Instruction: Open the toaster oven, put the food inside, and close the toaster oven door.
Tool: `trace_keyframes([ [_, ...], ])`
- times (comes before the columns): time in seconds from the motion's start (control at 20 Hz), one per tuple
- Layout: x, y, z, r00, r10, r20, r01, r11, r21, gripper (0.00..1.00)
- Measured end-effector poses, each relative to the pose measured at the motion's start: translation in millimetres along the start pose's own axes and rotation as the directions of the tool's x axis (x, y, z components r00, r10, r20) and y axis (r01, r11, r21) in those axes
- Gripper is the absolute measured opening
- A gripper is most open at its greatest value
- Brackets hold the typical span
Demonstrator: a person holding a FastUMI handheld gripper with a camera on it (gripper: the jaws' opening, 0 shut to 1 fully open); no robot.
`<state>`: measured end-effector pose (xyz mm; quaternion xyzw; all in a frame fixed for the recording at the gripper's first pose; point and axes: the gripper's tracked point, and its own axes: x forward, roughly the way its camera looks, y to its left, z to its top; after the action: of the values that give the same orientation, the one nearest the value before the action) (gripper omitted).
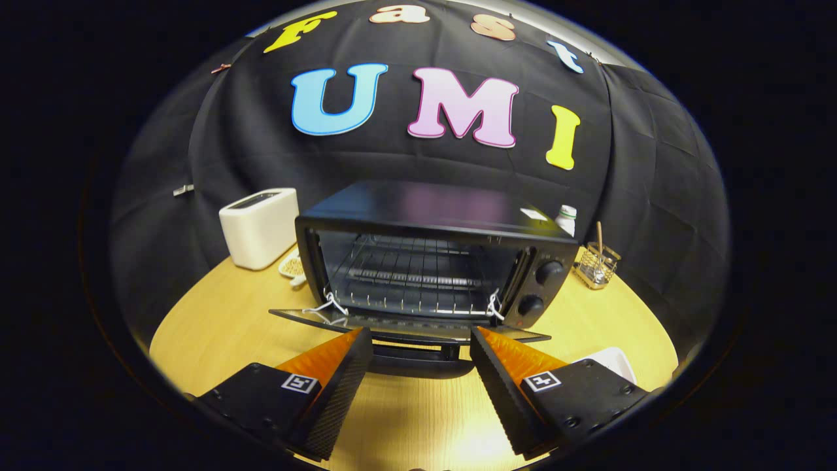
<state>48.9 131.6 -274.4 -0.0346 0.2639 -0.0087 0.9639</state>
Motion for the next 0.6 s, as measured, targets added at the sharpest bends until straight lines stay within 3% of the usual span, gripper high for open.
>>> trace_keyframes([
  [0.25, -5.3, 10.8, -88.7, 0.965, 0.063, -0.254, -0.069, 0.997, -0.017, 0.99],
  [0.6, -18.3, -17.2, -82.7, 0.969, 0.062, -0.239, -0.072, 0.997, -0.032, 0.99],
])
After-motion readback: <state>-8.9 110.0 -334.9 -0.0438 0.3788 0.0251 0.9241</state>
